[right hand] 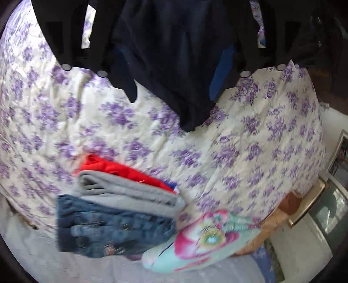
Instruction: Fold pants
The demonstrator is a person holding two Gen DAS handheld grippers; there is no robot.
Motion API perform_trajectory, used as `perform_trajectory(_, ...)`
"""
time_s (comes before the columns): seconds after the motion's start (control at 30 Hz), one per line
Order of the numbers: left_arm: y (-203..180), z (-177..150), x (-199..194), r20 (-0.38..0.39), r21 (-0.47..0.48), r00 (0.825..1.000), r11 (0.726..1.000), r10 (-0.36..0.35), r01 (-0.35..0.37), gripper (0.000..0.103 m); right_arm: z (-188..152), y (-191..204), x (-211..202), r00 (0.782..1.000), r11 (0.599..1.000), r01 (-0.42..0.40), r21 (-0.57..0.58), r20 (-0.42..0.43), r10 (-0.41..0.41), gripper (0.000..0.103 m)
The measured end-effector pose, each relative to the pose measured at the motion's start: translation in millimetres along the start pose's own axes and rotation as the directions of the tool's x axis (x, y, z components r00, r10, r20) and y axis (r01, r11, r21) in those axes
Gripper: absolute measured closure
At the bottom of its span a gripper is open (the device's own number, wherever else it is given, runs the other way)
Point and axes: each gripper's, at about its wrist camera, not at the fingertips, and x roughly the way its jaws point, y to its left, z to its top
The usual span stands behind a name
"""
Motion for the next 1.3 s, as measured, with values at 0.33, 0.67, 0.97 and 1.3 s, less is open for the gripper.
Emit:
perform_trajectory(0.33, 47, 15, 54, -0.158, -0.170, 0.987, 0.985, 0.000, -0.027, 0.026, -171, -91, -51, 0.999, 0.873, 0.037, 0.486, -0.036, -0.023, 0.020)
perform_trajectory(0.67, 16, 15, 84, -0.250, -0.084, 0.968, 0.995, 0.028, -0.051, 0.026, -218, -88, 7, 0.993, 0.770, -0.083, 0.632, -0.014, 0.119, 0.020)
perform_trajectory(0.97, 26, 23, 94, -0.264, -0.156, 0.964, 0.988, -0.045, 0.003, 0.026, -203, -87, 40, 0.971, 0.713, -0.202, 0.672, 0.042, 0.236, 0.058)
perform_trajectory(1.3, 31, 42, 87, -0.244, -0.186, 0.967, 0.982, -0.076, 0.030, 0.056, -203, -92, 42, 0.967, 0.692, -0.198, 0.694, 0.022, 0.255, 0.055)
